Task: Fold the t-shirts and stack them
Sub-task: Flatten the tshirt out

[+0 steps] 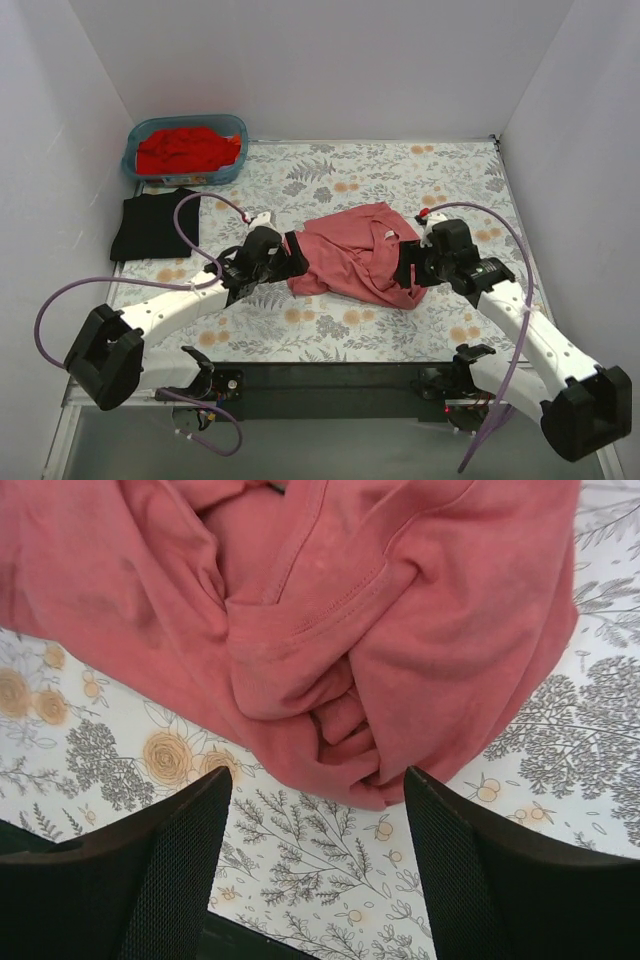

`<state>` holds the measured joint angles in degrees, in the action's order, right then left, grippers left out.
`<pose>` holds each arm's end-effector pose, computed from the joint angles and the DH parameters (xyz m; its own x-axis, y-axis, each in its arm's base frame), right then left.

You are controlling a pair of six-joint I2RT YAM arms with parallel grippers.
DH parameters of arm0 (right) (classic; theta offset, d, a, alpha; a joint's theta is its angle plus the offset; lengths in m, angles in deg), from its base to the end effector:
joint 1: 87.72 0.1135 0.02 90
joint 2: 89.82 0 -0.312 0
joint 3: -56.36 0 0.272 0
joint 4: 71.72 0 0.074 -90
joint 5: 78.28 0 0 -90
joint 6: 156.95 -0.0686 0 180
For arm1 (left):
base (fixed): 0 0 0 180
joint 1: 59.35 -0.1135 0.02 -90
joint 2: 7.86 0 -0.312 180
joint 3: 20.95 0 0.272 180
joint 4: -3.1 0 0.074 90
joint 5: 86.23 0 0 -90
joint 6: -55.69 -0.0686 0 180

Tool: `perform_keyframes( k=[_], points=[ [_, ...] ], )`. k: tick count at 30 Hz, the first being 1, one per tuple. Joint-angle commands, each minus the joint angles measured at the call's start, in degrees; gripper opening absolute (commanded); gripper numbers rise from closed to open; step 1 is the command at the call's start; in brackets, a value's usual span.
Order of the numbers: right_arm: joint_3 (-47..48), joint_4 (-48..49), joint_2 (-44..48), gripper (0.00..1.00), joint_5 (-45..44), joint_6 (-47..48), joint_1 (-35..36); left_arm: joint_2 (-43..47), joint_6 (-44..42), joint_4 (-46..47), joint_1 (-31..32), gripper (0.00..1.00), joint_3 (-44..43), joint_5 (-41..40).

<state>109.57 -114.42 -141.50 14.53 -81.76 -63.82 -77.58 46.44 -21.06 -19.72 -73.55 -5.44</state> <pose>0.1867 0.0864 0.2717 -0.6939 -0.0282 -0.7195 -0.2700 0.9365 0.2236 0.2213 -0.1691 0.2326 -0.6117 -0.7584 -0.2250 -0.4152 0.5499 -0.7247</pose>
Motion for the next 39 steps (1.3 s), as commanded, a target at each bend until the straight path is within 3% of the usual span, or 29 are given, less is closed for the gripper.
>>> perform_keyframes(
  k=[1, 8, 16, 19, 25, 29, 32, 33, 35, 36, 39],
  points=[
    [3.3, 2.27, -5.52, 0.75, 2.91, 0.48, 1.41, -2.79, 2.75, -0.88, -0.17, 0.73, 0.57, 1.57],
    [5.06, 6.39, -15.28, 0.72, -1.66, -2.85, 8.87, -9.91, -0.06, -0.79, -0.35, 0.73, -2.85, 1.48],
    [3.39, 9.38, -20.73, 0.72, -6.41, -5.49, 10.29, -16.15, -1.82, -3.17, -0.35, 0.71, -6.46, 0.68],
    [3.04, 10.18, -21.53, 0.66, -6.67, -5.93, 10.38, -18.7, -2.7, -3.43, -0.35, 0.64, -7.78, 1.74],
    [2.07, 12.11, -22.41, 0.56, -9.49, -6.2, 10.29, -22.66, -3.67, -4.57, -0.35, 0.36, -9.98, 0.51],
    [1.81, 13.34, -24.43, 0.55, -9.05, -6.28, 10.29, -23.89, -4.64, -5.19, -0.53, 0.19, -11.03, -0.19],
    [2.16, 14.22, -25.4, 0.39, -9.84, -6.11, 10.2, -23.89, -5.34, -5.45, -1.31, 0.01, -11.12, -1.24],
    [2.33, 14.31, -25.49, 0.22, -10.62, -5.76, 10.11, -23.98, -5.86, -5.37, -1.67, 0.0, -11.03, -1.77],
    [3.56, 14.31, -25.75, 0.07, -11.59, -5.15, 9.06, -24.24, -6.48, -5.02, -3.95, 0.0, -11.03, -1.69],
    [4.0, 14.31, -25.75, 0.01, -12.29, -4.71, 8.36, -24.59, -7.09, -4.32, -5.0, 0.0, -11.21, -1.51],
    [6.98, 14.14, -24.35, 0.01, -13.35, -2.16, 3.01, -26.7, -9.9, -4.4, -10.09, 0.0, -14.89, -0.81]
  ],
)
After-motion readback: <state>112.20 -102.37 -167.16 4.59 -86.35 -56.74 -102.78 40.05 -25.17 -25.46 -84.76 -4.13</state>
